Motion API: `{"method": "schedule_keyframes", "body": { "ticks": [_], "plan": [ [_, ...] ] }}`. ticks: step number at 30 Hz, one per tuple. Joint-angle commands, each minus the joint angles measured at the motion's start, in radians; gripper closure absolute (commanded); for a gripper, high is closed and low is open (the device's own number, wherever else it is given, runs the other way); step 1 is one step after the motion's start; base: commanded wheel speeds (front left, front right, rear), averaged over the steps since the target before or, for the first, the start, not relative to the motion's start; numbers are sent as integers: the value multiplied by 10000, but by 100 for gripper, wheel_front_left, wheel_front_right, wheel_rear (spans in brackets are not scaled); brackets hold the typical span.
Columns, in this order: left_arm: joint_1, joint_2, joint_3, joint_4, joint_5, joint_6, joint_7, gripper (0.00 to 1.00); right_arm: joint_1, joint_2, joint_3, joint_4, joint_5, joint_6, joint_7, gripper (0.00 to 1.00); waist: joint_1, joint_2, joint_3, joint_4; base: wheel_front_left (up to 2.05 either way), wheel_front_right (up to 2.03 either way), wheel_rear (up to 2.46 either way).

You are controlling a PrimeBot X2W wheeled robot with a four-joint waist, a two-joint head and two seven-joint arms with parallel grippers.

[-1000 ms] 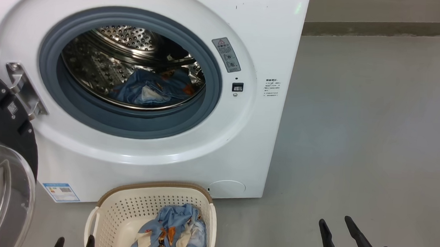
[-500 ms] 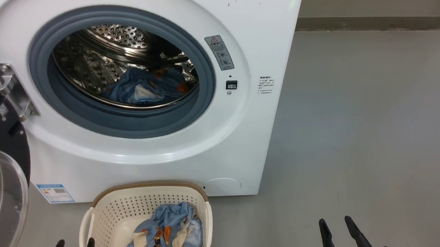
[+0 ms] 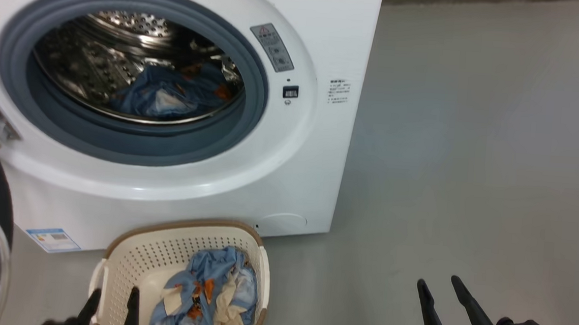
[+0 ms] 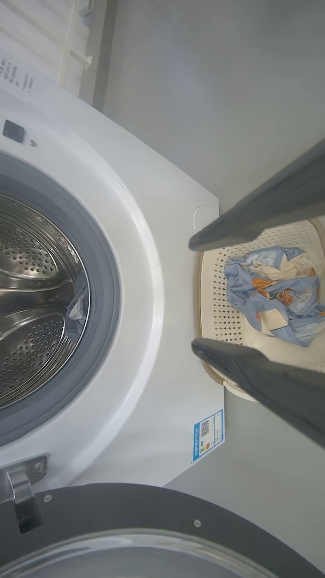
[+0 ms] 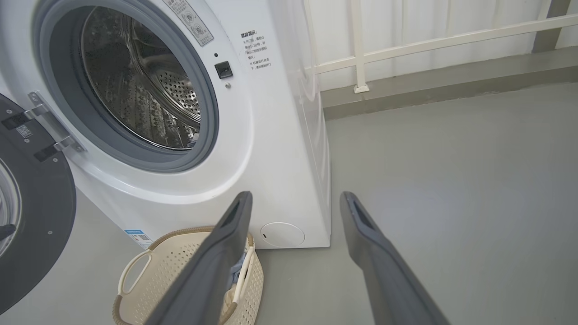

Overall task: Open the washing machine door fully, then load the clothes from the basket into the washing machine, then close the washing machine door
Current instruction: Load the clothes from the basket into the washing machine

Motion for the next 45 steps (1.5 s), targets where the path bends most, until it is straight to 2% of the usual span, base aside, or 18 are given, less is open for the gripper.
{"method": "schedule_keyframes", "body": {
  "ticks": [1, 17, 25, 31, 36, 45],
  "plan": [
    [-632, 107, 241, 51, -98, -70, -3, 0, -485, -19, 284, -287, -106, 17, -49, 0, 0, 0, 541, -236, 0, 0, 0],
    [-3751, 724, 232, 4319, -763, -870, 463, 0, -1777, 224, 442, -452, -207, 17, -49, 0, 0, 0, 3063, -1206, 0, 0, 0],
    [-5464, 854, -8, 6408, -1063, -1252, 643, 0, -2319, 267, 478, -667, -317, 17, -49, 0, 0, 0, 4356, -1421, 0, 0, 0],
    [-6702, 1023, -186, 7783, -1166, -1366, 622, 0, -2589, 278, 374, -819, -404, 17, -49, 0, 0, 0, 5336, -1456, 0, 0, 0],
    [-7508, 1166, -312, 8666, -1282, -1426, 573, 0, -2807, 259, 253, -990, -450, 17, -49, 0, 0, 0, 5911, -1552, 0, 0, 0],
    [-8420, 1297, -581, 9347, -1630, -1471, 482, 0, -2898, 216, 118, -1183, -515, 17, -49, 0, 0, 0, 6526, -1638, 0, 0, 0]
  ]
}}
